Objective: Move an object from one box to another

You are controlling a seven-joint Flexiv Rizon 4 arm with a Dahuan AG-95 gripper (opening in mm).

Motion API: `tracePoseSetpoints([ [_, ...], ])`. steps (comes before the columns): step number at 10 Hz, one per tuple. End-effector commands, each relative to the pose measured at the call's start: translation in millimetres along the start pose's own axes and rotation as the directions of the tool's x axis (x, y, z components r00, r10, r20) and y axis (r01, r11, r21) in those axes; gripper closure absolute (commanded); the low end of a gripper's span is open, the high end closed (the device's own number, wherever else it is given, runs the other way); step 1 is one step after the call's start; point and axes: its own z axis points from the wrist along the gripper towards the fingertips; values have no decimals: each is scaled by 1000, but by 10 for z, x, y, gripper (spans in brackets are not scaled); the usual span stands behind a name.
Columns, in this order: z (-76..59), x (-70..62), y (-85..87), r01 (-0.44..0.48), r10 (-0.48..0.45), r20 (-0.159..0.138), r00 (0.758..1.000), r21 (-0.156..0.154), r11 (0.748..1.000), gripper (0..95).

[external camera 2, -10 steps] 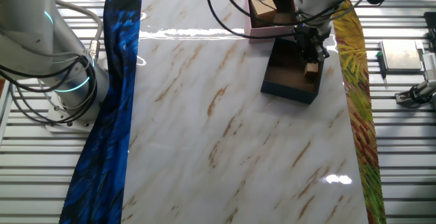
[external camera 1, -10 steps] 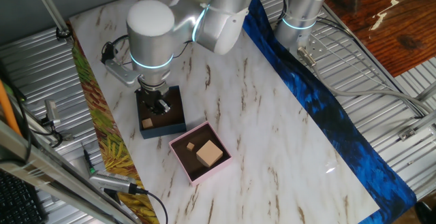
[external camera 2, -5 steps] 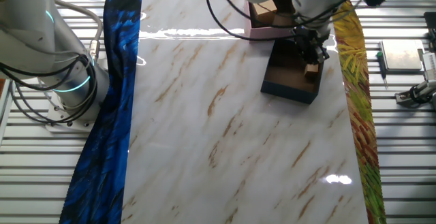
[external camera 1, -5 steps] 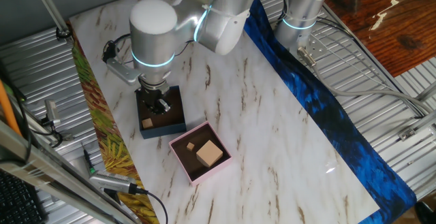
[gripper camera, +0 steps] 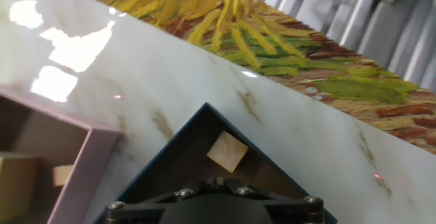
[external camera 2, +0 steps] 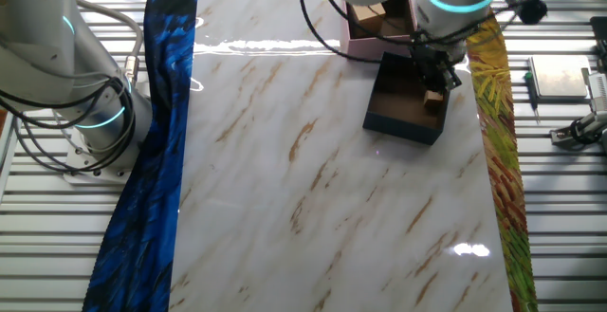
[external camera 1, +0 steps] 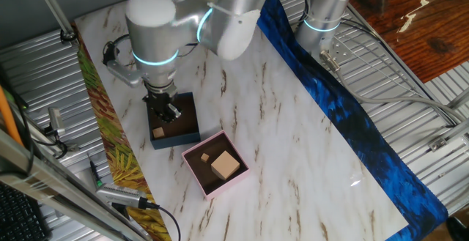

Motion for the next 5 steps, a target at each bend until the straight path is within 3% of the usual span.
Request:
tracePoseSetpoints([
  [1, 20, -32, 15, 33, -33, 0, 999, -138, 990, 950],
  [5, 20, -32, 15, 42, -44, -9, 999, -140, 989, 950],
])
